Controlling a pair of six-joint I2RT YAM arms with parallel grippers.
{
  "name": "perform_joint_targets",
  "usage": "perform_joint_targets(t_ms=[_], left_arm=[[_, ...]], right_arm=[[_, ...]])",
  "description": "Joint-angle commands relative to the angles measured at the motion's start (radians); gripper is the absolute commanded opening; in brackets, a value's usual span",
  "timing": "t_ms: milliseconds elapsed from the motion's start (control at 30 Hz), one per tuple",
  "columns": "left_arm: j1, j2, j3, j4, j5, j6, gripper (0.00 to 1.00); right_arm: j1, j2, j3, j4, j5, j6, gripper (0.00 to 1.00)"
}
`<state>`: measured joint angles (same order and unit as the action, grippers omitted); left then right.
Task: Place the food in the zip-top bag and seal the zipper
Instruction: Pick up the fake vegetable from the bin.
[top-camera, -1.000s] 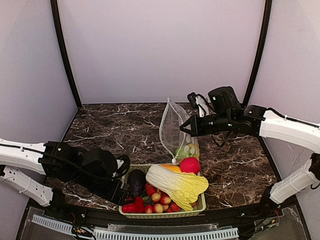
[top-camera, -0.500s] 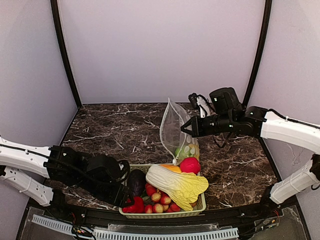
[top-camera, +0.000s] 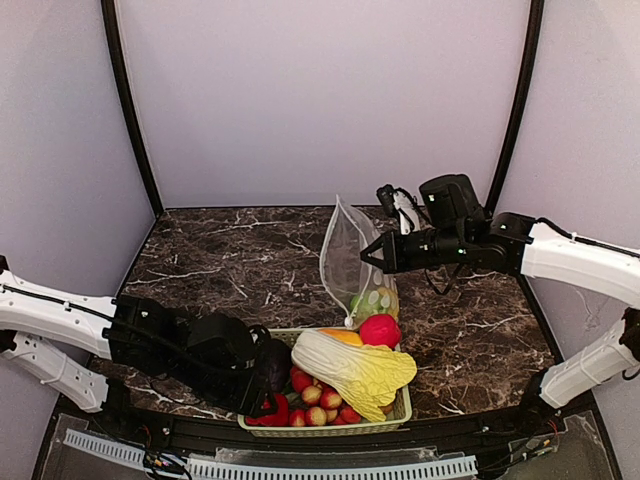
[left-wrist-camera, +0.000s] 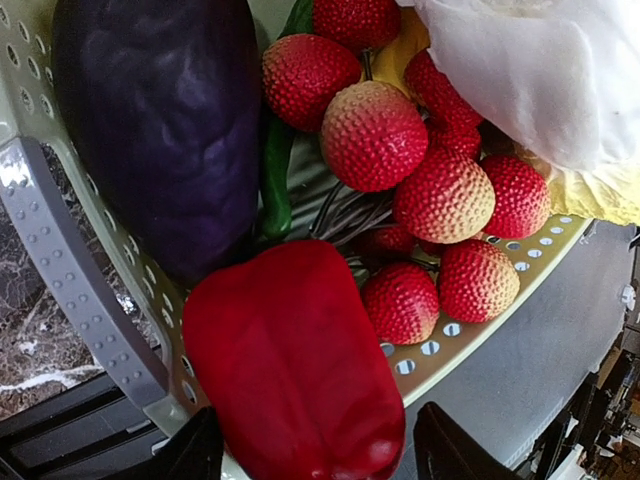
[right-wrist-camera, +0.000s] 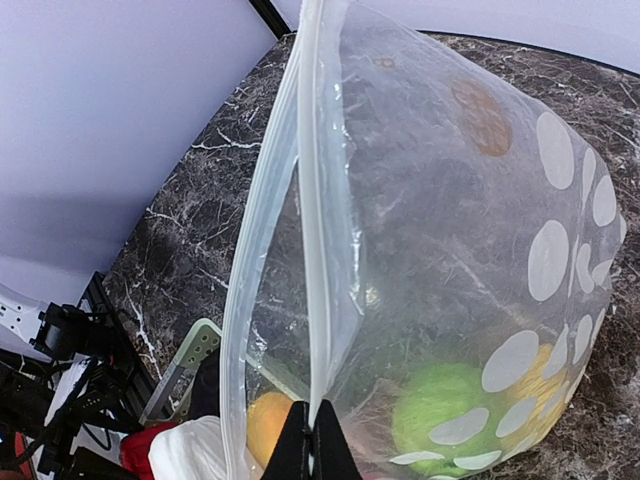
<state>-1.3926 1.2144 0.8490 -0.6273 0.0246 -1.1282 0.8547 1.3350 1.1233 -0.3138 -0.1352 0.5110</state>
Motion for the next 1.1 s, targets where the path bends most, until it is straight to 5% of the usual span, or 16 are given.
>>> perform_joint_targets(t_ms=[0,600,1067], left_arm=[[-0.006,0.022,0.017,-0.021,0.011,-0.003,0.65],[-0.006,0.050,0.070,-0.100,-0.057,0.025,0.48],[-0.003,-0.047,0.067,-0.102,-0.087,0.035,0.45]], right_arm=[[-0.005,-0.008,-0.014,0.032,-0.001,-0.005,0.00],[-0.009,-0.021,-0.029,0.032,0.000,-0.006,0.00],[-0.009,-0.020,-0.031,0.036,-0.010,0.004,0.00]])
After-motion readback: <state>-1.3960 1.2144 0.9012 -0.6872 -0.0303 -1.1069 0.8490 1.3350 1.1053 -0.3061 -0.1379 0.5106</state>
